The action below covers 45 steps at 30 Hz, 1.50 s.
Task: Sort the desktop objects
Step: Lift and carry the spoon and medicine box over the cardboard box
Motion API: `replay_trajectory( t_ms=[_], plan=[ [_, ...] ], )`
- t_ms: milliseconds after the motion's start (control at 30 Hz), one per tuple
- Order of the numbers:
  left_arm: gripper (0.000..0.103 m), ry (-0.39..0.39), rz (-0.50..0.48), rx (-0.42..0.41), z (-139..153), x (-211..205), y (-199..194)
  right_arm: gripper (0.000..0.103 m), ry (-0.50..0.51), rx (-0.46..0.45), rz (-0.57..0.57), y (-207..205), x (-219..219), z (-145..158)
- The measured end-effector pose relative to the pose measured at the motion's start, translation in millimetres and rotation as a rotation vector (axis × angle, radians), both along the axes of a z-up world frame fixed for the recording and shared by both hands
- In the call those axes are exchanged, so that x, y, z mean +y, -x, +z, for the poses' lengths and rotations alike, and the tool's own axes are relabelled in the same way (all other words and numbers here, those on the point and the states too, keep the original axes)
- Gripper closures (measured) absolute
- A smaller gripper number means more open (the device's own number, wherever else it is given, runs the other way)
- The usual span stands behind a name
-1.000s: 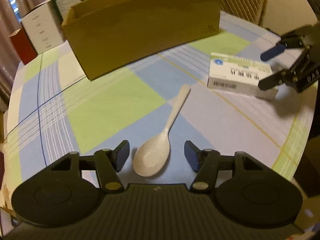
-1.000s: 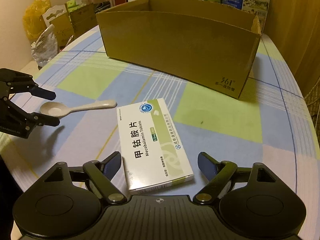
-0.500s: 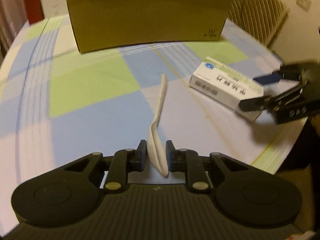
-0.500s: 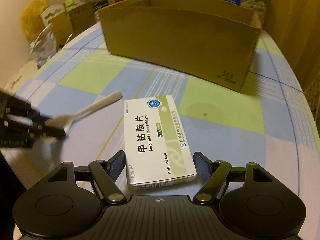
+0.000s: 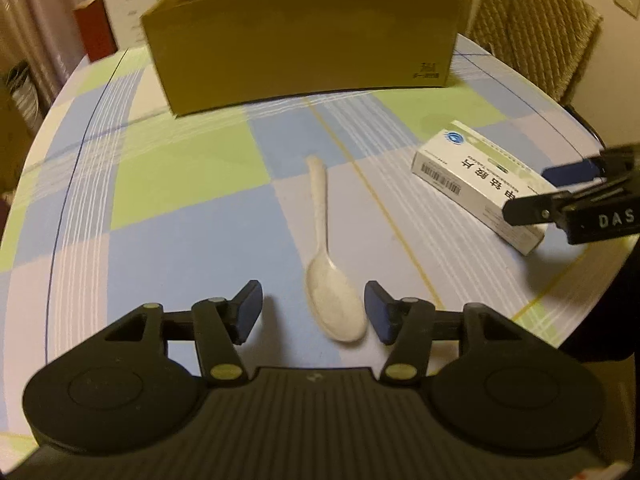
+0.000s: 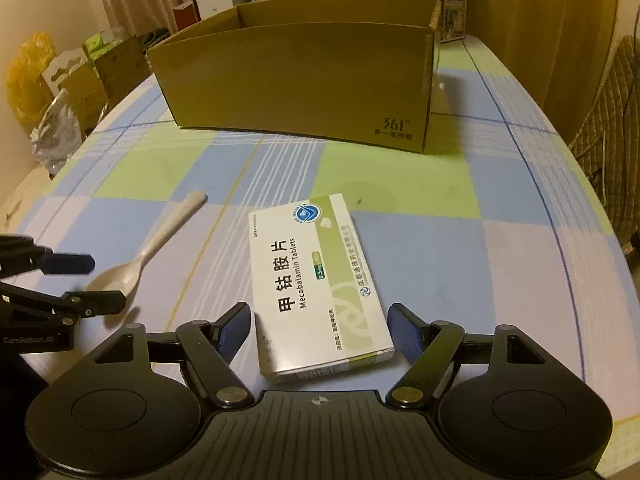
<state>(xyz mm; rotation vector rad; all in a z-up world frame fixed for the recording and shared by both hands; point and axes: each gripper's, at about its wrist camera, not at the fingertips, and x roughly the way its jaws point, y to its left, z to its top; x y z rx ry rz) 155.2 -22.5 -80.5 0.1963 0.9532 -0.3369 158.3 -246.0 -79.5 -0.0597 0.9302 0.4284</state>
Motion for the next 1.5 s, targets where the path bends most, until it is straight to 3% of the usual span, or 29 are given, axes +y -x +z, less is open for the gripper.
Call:
replay_trajectory(
  t_ms=[267, 367, 533, 667, 1200, 1300, 1367, 1500],
  plan=[
    [0.056, 0.010, -0.012, -0.018, 0, 1, 3, 0.024, 0.003, -0.022, -0.005, 5, 3, 0],
    [0.064, 0.007, -0.019, -0.018, -2, -1, 4, 0.023, 0.002, -0.026, -0.008, 5, 3, 0],
    [0.065, -0.004, -0.031, -0.027, -5, -3, 5, 0.022, 0.000, -0.028, -0.015, 4, 3, -1],
    [0.075, 0.001, -0.038, -0.018, -7, -3, 5, 0.022, 0.003, -0.027, -0.014, 3, 3, -2],
    [0.076, 0.065, -0.012, -0.021, 5, -4, 2, 0.020, 0.061, -0.062, 0.054, -14, 22, -15],
    [0.076, 0.067, -0.012, -0.026, 7, -7, 1, 0.021, 0.072, -0.060, 0.062, -19, 25, -18],
    [0.076, 0.064, -0.014, -0.029, 8, -9, 1, 0.032, 0.080, -0.056, 0.059, -21, 26, -20],
    [0.076, 0.061, -0.013, -0.032, 9, -12, 2, 0.034, 0.081, -0.060, 0.048, -20, 23, -16]
  ],
)
